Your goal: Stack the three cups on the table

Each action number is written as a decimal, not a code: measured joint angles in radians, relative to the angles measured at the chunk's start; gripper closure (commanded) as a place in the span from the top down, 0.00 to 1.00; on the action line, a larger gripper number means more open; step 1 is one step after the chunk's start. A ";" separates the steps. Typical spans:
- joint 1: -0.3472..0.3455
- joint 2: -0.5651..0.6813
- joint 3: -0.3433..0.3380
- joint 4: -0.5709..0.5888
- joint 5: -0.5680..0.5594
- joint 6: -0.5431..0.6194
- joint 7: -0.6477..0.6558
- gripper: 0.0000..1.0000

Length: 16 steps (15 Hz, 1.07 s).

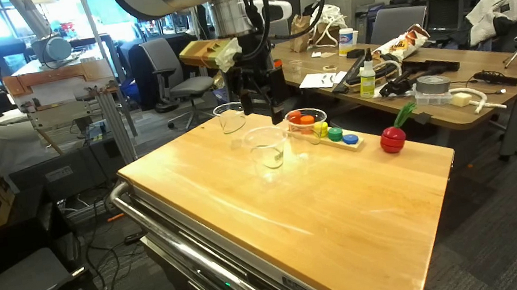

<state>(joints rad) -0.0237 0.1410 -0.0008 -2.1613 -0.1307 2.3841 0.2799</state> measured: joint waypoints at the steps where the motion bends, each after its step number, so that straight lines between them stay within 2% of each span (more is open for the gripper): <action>1: 0.002 0.011 0.000 -0.008 0.002 0.021 0.008 1.00; 7: 0.004 0.060 -0.021 -0.018 0.002 0.115 0.066 1.00; 16: 0.008 0.040 -0.050 -0.041 -0.010 0.130 0.103 1.00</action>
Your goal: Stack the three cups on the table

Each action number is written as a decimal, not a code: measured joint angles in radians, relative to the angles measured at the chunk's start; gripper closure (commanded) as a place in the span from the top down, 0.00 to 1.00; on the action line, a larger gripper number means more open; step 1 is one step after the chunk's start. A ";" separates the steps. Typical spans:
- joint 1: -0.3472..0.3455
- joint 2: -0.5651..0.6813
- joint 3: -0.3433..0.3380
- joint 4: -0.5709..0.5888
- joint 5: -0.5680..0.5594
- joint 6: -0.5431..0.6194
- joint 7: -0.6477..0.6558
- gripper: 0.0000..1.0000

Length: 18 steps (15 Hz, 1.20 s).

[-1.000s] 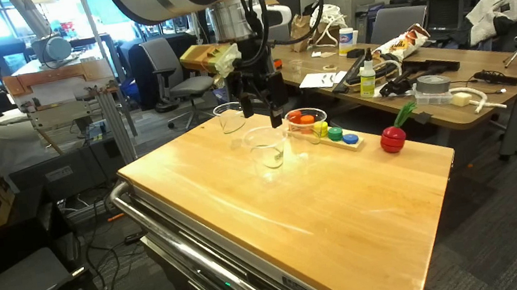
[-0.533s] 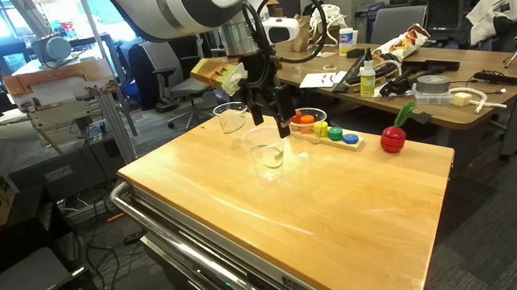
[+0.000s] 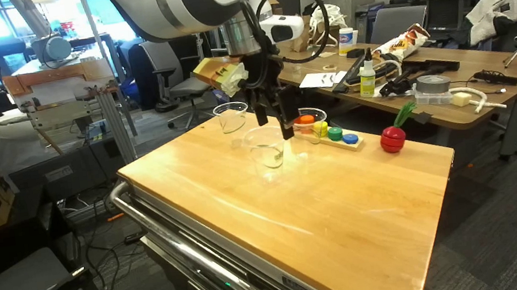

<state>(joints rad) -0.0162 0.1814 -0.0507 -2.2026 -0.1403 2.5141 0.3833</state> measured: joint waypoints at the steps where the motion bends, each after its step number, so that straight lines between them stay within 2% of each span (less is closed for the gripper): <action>1: 0.003 -0.003 0.000 -0.011 0.000 -0.002 0.000 1.00; 3: 0.010 -0.009 0.000 -0.033 -0.008 -0.007 0.001 1.00; 4: 0.013 -0.010 0.000 -0.042 -0.014 -0.011 0.004 0.84; 5: 0.016 -0.010 0.000 -0.050 -0.018 -0.014 0.006 0.75; 14: 0.023 0.026 0.000 -0.044 -0.026 -0.013 0.044 0.03; 15: 0.024 0.028 0.000 -0.036 -0.025 -0.013 0.055 0.00; 18: 0.024 0.027 0.000 -0.005 -0.024 -0.013 0.080 0.00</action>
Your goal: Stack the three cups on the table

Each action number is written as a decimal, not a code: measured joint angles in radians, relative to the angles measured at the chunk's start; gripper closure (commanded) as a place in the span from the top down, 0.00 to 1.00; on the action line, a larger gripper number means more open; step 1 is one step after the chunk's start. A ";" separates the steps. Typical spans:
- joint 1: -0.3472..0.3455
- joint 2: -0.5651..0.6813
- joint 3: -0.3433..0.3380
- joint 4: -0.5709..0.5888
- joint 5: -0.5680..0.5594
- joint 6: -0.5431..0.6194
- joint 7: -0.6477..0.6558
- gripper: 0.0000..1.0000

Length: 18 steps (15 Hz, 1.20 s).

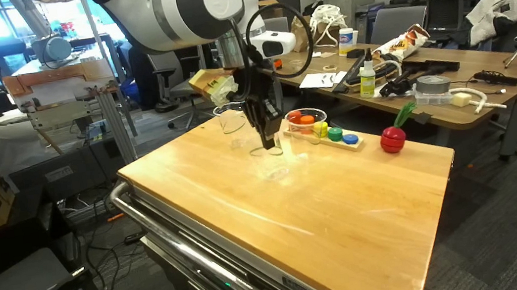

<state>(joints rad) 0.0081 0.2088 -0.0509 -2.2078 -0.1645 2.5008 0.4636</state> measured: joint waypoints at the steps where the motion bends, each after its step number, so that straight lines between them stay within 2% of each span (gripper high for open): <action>1: 0.000 0.000 -0.001 0.013 0.001 -0.001 0.005 0.01; 5: -0.002 -0.015 -0.002 0.070 0.062 -0.048 -0.016 0.01; 9: -0.034 -0.084 -0.004 0.158 0.194 -0.234 -0.123 0.01; 14: -0.105 -0.160 -0.047 0.359 0.279 -0.541 -0.243 0.01; 18: -0.141 -0.111 -0.068 0.543 0.362 -0.613 -0.293 0.01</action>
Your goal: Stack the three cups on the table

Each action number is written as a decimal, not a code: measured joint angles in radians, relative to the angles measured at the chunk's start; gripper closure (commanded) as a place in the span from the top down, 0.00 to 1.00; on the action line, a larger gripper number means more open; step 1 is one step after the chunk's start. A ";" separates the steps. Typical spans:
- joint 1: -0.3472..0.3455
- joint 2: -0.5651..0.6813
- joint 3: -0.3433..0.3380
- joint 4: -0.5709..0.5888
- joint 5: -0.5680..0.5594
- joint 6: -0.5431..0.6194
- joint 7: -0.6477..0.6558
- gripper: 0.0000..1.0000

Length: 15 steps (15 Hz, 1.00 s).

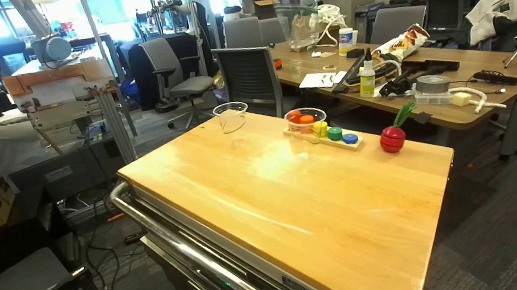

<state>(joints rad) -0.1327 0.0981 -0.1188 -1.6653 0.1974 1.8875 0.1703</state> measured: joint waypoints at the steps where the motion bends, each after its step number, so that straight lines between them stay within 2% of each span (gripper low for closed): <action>1: 0.000 0.030 0.001 0.043 0.015 -0.001 -0.002 0.01; 9: 0.016 0.324 0.042 0.331 0.023 -0.036 -0.002 0.01; 15: 0.012 0.428 0.045 0.425 0.020 -0.074 -0.002 0.01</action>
<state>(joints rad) -0.1204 0.5258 -0.0742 -1.2400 0.2175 1.8132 0.1682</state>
